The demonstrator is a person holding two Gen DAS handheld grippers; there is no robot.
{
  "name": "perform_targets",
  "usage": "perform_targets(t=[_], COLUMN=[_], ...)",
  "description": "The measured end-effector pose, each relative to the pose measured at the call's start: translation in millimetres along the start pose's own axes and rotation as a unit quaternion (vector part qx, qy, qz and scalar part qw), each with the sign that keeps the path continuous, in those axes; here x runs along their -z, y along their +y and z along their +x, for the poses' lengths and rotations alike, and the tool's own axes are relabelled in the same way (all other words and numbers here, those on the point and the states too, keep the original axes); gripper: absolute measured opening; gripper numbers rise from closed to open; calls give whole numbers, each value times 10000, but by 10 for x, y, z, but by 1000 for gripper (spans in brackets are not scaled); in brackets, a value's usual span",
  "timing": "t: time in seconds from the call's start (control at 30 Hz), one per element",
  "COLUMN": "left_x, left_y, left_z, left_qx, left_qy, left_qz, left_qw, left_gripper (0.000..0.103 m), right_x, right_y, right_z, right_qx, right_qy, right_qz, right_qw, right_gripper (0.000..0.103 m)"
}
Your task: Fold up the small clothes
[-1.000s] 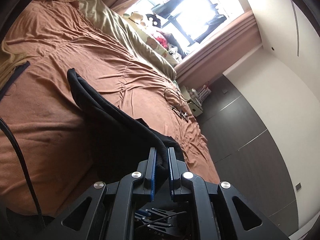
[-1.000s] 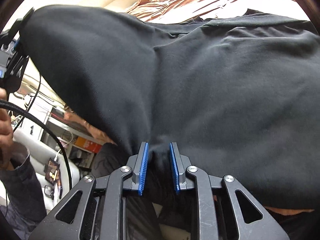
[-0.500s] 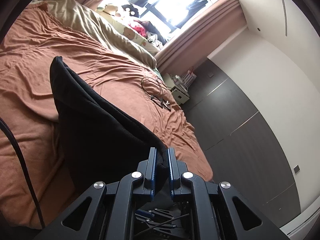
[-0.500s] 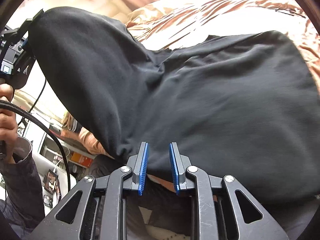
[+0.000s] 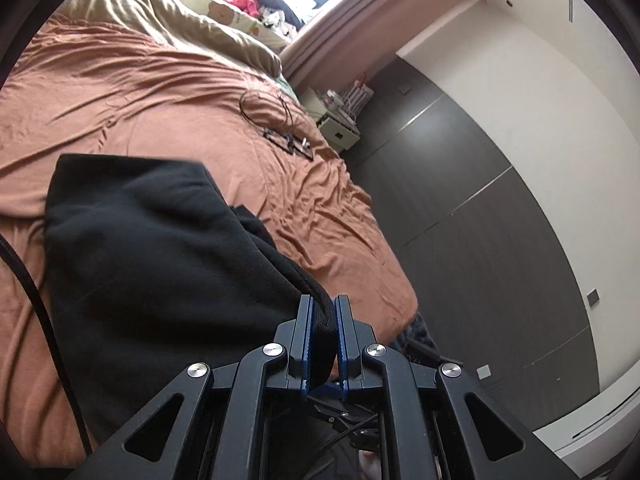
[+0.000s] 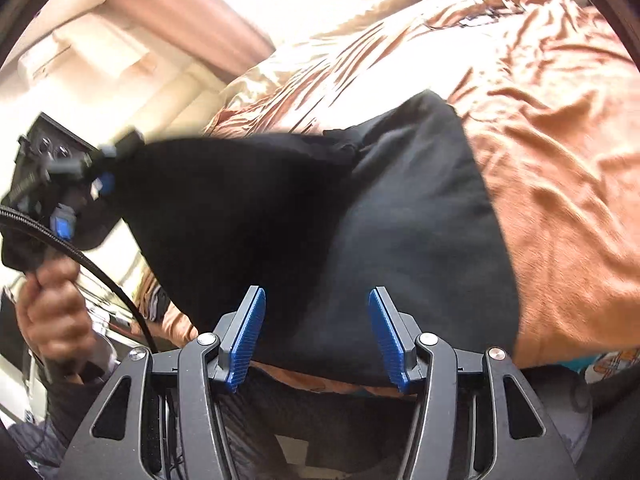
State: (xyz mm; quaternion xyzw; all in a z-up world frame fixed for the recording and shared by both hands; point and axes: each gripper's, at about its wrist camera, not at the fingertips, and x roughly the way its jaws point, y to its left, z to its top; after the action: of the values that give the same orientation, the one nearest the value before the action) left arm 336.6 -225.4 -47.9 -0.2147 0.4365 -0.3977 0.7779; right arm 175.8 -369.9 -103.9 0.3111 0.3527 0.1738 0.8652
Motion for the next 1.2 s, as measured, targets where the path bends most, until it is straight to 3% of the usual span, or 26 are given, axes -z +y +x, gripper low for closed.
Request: perform_targets(t=[0.2,0.27,0.33,0.37,0.63,0.77,0.83,1.2], left_x=[259,289,314,315,289,318,344,579], left_y=[68,102,126,165,641,871,1005,1736], left_z=[576,569,498,442,124,-42,-118,-422], left_qx=[120,45,-65,-160,-885,-1076,-1163,-1517], left_qy=[931,958,812,722,386,247,180,-75], left_qz=[-172,-156,-130,-117,-443,-597,-700,-1381], left_qw=[9954,9953,9966,9972,9943,9921,9906,9787], left_gripper=[15,37,49,50,50,50,50,50], right_x=[-27,-42,-61,-86,-314,-450,-529,-987], right_y=[-368,-446,-486,-487,-448,-374,-341,-220], right_z=[-151,-170,-171,-158,294,573,716,1440], right_qx=[-247,-288,-340,-386,-566,-624,-547,-563], right_qy=[48,32,40,66,411,584,719,1566], right_qz=[407,498,526,523,561,568,554,479], right_qw=[9989,9983,9980,9979,9960,9947,9944,9849], right_gripper=[52,52,52,52,52,55,69,69])
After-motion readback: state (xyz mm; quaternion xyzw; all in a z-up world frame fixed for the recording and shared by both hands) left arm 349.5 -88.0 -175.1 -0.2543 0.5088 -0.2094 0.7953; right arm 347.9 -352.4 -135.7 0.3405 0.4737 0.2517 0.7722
